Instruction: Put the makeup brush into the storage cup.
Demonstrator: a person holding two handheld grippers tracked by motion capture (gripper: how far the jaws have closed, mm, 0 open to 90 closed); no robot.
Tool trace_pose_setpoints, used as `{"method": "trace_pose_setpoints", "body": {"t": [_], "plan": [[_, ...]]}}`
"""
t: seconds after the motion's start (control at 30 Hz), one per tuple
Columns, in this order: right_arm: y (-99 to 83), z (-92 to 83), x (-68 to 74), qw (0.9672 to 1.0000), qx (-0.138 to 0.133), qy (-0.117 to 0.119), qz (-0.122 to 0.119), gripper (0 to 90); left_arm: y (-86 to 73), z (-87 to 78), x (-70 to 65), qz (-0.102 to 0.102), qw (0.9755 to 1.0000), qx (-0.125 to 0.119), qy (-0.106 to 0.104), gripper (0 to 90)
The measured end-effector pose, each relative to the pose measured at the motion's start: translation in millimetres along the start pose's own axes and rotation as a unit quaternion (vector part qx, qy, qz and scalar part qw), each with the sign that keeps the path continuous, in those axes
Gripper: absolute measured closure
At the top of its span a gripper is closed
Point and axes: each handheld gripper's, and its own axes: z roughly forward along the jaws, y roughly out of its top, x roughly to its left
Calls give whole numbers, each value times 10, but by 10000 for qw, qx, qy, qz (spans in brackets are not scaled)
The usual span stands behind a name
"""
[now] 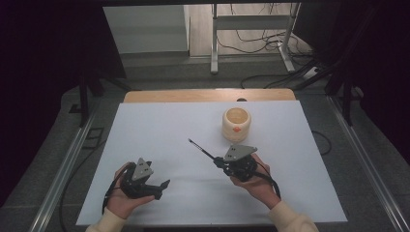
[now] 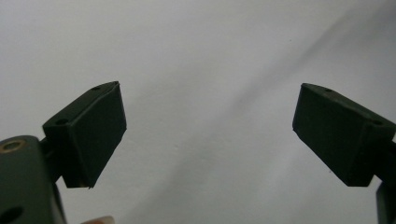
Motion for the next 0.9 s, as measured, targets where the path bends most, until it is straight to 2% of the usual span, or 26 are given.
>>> {"method": "trace_pose_setpoints", "body": {"t": [0.3,0.67,0.9], "plan": [[60,-68,-86,9994,-253,-37,218,834,11,6,-11,-1,10000,-5,-6,104],[163,-135,-258,9968,-513,-328,510,834,14,19,-12,13,10000,9,-10,104],[187,-142,-375,9940,-673,-456,727,834,13,27,-15,16,10000,40,-28,102]]}}
